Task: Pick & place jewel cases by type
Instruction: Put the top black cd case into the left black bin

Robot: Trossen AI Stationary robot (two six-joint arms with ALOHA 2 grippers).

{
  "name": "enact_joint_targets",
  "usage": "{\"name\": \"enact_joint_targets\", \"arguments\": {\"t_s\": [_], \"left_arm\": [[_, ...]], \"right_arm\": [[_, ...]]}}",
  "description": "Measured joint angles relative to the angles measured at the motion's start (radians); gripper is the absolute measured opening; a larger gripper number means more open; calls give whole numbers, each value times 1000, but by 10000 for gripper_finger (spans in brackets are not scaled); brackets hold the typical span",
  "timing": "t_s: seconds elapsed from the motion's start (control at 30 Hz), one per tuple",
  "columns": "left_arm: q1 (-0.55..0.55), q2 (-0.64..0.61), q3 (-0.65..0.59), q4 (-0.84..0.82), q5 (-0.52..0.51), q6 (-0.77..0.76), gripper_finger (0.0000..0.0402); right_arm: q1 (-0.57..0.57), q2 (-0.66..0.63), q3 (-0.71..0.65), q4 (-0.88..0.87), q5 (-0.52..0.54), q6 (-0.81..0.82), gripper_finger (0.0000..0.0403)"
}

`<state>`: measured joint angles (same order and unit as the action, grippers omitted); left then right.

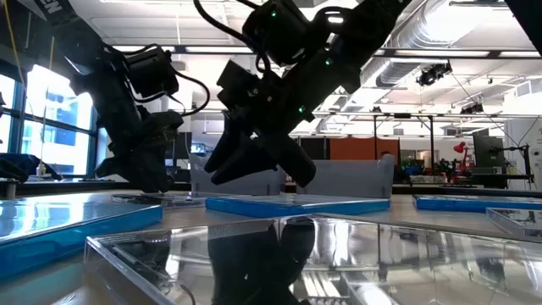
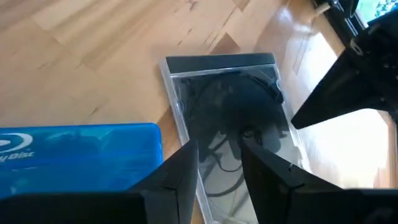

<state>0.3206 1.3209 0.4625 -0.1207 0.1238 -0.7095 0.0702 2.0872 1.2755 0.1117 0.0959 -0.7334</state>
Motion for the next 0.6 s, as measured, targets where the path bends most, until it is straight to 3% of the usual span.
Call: {"name": "enact_joint_targets", "arguments": {"t_s": [0.2,0.4,0.6], "left_arm": [[0,0,0,7,-3,2,119],[0,0,0,17,-3,2,119],[0,0,0,17,-3,2,119]], "right_arm": [[2,0,0,-34,-75,0,119],[-3,0,0,-11,-28,-6,119],[-22,2,0,-9,-64,-8,119]]}}
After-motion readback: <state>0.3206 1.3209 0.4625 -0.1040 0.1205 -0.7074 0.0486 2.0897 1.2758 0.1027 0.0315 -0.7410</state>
